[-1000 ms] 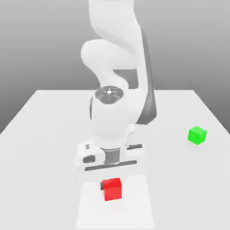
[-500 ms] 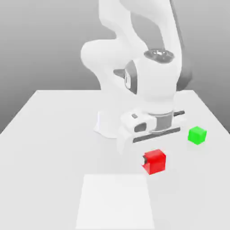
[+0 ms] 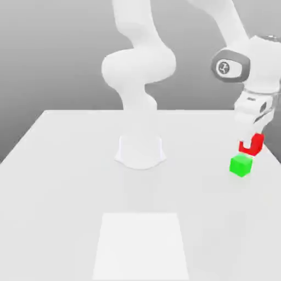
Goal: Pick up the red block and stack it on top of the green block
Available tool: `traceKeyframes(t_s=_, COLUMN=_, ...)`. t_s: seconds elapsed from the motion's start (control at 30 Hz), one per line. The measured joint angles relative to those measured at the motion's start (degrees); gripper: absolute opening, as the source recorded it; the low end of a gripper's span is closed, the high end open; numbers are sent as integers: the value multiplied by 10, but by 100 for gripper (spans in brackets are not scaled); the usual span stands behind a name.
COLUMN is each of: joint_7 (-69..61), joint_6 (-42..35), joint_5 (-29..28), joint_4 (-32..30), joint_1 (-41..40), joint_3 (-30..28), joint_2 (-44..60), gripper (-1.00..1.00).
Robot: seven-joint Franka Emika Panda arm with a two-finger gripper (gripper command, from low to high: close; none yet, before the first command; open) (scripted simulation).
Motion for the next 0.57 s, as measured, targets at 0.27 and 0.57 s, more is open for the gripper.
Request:
traceKeyframes(t_s=0.27, joint_7=59, joint_6=76, joint_5=-64, joint_4=-3, joint_1=-22, joint_3=43, joint_2=73, gripper=-100)
traceKeyframes(t_s=0.57, joint_7=217, joint_6=159, joint_5=-289, joint_4=-1, joint_1=-45, joint_3=3, joint_2=184, gripper=100)
